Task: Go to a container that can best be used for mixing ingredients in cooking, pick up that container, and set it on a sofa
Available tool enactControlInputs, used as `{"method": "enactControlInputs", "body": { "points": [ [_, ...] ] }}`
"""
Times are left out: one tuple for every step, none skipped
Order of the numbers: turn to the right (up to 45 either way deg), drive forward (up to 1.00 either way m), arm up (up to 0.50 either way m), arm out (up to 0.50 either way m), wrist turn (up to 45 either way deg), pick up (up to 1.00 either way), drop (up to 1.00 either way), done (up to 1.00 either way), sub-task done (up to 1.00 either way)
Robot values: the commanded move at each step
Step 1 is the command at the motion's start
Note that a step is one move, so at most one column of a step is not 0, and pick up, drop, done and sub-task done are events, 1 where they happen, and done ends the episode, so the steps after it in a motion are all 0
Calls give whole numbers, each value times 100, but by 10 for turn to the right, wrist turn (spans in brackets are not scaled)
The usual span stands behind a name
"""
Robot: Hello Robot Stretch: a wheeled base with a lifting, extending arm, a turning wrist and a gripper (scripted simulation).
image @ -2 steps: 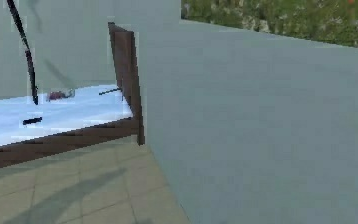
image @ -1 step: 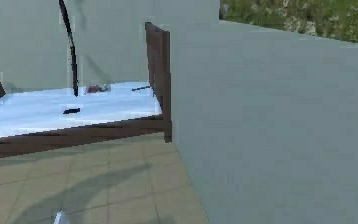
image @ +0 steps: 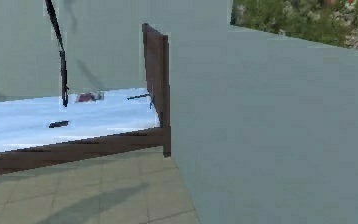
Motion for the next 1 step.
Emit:
{"method": "enactControlInputs", "body": {
  "points": [
    [-120, 0, 0, 0, 0, 0, 0, 0, 0]
  ]
}}
